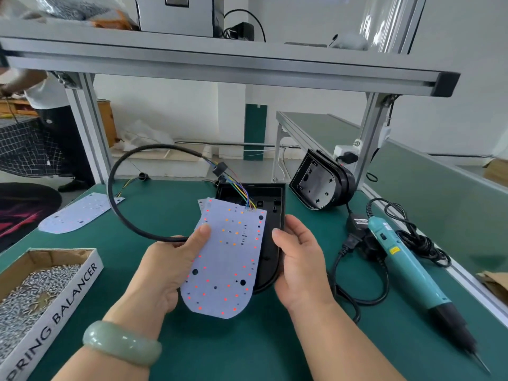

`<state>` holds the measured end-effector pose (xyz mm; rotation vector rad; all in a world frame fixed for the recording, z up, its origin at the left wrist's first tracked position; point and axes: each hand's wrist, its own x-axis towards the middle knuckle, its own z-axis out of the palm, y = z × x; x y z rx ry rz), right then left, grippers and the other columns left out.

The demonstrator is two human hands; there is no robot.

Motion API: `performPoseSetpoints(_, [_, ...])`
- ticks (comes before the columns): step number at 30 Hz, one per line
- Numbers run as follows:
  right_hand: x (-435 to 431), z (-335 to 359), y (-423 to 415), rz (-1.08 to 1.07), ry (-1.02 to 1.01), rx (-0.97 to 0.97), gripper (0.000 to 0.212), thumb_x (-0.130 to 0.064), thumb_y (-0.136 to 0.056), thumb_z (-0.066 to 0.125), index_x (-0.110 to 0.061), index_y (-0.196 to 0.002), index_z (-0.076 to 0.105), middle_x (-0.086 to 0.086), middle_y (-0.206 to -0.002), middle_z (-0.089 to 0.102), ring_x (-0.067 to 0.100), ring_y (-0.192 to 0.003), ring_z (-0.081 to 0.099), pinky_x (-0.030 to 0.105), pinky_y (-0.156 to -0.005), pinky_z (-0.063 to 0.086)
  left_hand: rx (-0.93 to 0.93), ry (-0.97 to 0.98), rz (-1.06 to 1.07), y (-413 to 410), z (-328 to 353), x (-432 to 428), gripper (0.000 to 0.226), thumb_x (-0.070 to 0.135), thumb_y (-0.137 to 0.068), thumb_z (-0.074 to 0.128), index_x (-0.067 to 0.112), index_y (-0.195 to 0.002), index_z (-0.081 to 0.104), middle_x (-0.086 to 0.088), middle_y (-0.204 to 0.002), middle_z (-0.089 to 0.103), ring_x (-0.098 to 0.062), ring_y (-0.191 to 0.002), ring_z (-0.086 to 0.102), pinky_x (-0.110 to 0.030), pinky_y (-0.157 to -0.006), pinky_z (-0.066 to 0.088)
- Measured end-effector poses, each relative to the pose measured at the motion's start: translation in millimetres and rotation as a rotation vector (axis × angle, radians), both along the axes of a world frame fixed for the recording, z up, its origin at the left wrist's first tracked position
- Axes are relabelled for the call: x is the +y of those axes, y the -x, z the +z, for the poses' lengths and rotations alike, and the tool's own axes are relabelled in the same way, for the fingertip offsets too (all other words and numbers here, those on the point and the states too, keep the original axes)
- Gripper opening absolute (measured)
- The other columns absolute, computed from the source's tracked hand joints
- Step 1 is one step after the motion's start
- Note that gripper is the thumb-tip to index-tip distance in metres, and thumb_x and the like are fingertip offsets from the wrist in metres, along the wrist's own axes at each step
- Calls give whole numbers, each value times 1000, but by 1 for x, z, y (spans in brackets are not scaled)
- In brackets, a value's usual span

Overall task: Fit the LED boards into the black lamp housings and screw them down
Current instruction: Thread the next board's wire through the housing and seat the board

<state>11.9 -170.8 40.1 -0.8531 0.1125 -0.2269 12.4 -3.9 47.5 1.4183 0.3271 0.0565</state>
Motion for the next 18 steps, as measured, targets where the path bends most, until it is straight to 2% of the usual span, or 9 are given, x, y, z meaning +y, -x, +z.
performPoseSetpoints(2, [0,1,1,-6,-3,16,28,13,-89,50,-7,-107,57,12,-100,70,24,-86,64,40,-85,51,10,47,-19,2,0,-3,36,40,-72,74,5,-82,71,-7,-76,75,-20,-63,72,-32,-63,54])
performPoseSetpoints(5, [-2,1,-1,22,-29,41,34,11,-90,49,2,-122,52,20,-114,65,29,-96,61,46,-95,46,-12,160,-107,3,2,-2,44,39,-72,68,0,-93,69,-15,-88,75,-28,-73,73,-39,-71,56])
performPoseSetpoints(8, [2,1,1,125,-29,45,34,7,-90,53,4,-124,51,19,-113,64,28,-93,60,40,-84,50,-24,236,-218,5,3,-4,42,33,-82,60,-4,-103,66,-19,-99,73,-29,-82,72,-42,-78,56])
performPoseSetpoints(10, [3,-1,1,221,2,9,21,-7,-94,56,0,-114,57,13,-104,68,25,-86,63,34,-76,52,-31,229,-234,5,3,-5,35,28,-93,53,-3,-104,65,-18,-101,73,-26,-81,72,-40,-72,58])
performPoseSetpoints(12, [-1,0,-1,213,-12,-10,14,-18,-99,50,-9,-103,60,2,-95,72,16,-74,66,28,-64,53,-61,217,-230,5,3,-2,32,29,-92,53,1,-96,69,-16,-98,74,-24,-75,73,-38,-63,59])
performPoseSetpoints(13, [-6,-1,-4,150,75,-31,15,-14,-101,45,-14,-105,60,-3,-98,72,11,-68,66,25,-61,51,-75,214,-239,6,4,-1,32,31,-88,56,3,-92,71,-16,-96,74,-24,-74,72,-37,-61,59])
performPoseSetpoints(15, [-15,-5,-7,87,445,-128,32,1,-99,42,-22,-113,59,-12,-108,68,3,-67,61,19,-63,46,-110,199,-297,9,5,-1,32,34,-78,60,6,-83,76,-15,-92,74,-25,-71,72,-33,-57,57])
performPoseSetpoints(16, [-16,-7,-7,117,624,-189,38,6,-95,46,-24,-112,60,-17,-105,69,-1,-70,60,17,-65,46,-127,186,-328,11,6,-3,31,34,-76,61,8,-80,77,-16,-91,74,-25,-70,72,-31,-55,57])
performPoseSetpoints(18, [-14,-14,-6,183,899,-202,39,6,-87,53,-31,-98,60,-24,-88,69,-12,-71,58,9,-67,45,-144,169,-357,14,5,-8,30,33,-76,60,9,-79,77,-17,-88,74,-25,-67,72,-30,-53,56])
